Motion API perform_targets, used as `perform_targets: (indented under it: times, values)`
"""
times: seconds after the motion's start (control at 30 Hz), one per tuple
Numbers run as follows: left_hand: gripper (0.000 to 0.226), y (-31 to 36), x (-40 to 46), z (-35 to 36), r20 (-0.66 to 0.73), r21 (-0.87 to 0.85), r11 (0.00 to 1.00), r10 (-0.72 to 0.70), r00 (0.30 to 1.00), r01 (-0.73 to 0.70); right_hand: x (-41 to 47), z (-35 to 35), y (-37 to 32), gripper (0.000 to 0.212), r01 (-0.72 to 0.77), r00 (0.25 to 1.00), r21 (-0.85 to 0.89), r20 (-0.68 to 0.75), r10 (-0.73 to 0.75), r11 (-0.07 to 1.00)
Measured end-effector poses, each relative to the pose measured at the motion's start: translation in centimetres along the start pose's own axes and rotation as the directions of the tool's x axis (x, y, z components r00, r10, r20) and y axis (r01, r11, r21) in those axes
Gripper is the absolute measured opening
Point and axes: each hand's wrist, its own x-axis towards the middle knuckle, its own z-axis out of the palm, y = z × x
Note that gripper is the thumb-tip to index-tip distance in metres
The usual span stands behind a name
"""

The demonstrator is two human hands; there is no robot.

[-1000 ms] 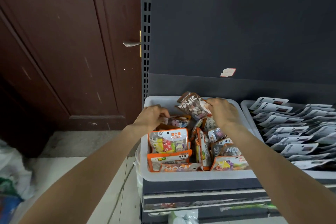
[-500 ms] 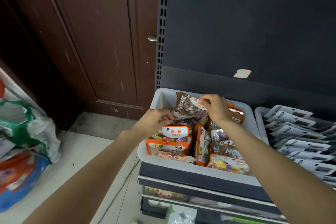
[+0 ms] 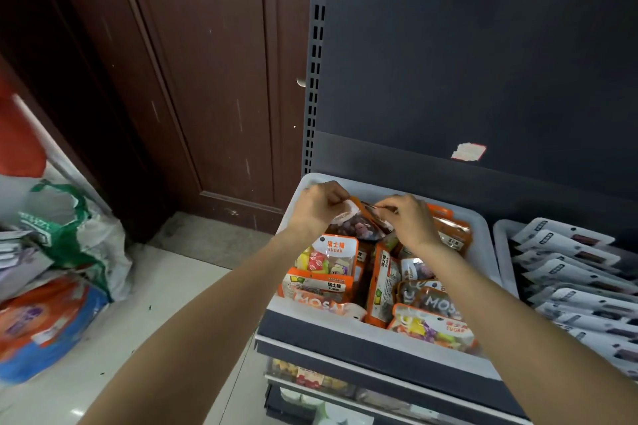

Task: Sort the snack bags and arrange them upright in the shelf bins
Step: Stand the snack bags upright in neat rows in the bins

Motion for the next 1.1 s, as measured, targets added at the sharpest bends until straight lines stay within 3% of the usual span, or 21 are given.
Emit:
perform_targets:
  times: [0.13, 0.23, 0.33, 0.53, 0.7, 0.77, 0.93, 1.1]
  values:
    - [0.018, 0.4, -0.1, 1.1, -0.026, -0.135, 0.991, -0.009, 1.000, 0.005, 0.2, -0.6, 0.9, 0.023, -0.016, 1.000, 0.042, -0.003, 0.016, 0.999]
    - [0.015, -0.5, -0.2, 0.4, -0.086, -0.041, 0.999, -0.036, 0.996, 0.033, 0.5, -0.9, 0.8, 0.025, -0.008, 0.998, 0.084, -0.060, 0.013, 0.996]
    - [0.012, -0.9, -0.1, -0.1, -0.108, 0.092, 0.995, -0.023, 0.994, 0.034, 0.8, -0.8, 0.3, 0.023, 0.048, 0.999, 0.095, -0.026, -0.046, 0.994]
    - [0.009, 0.6, 1.5, -0.5, -0.141, 0.255, 0.942, 0.259, 0.955, -0.218, 0.8, -1.3, 1.1, 0.019, 0.053, 0.998, 0.077, -0.033, -0.050, 0.996]
    - [0.016, 1.3, 1.4, 1.6, 0.035, 0.499, 0.831, 0.264, 0.964, -0.245, 1.2, -0.9, 2.0, 0.021, -0.004, 0.999, 0.009, 0.049, 0.004, 1.000]
    - [0.017, 1.4, 1.4, 2.4, 0.023, 0.499, 0.835, 0.256, 0.966, -0.233, 1.4, -0.6, 2.0, 0.021, -0.027, 0.998, -0.012, 0.050, 0.027, 1.000]
    - [0.013, 0.9, 1.5, 2.1, 0.048, 0.406, 0.893, 0.192, 0.980, -0.195, 0.9, -1.0, 1.1, 0.032, -0.061, 0.989, 0.138, 0.141, 0.042, 0.989]
    - [0.033, -0.7, 1.3, 0.9, 0.083, 0.476, 0.861, 0.161, 0.983, -0.181, 1.2, -0.6, 1.8, 0.017, -0.021, 0.997, -0.125, 0.076, 0.031, 0.992]
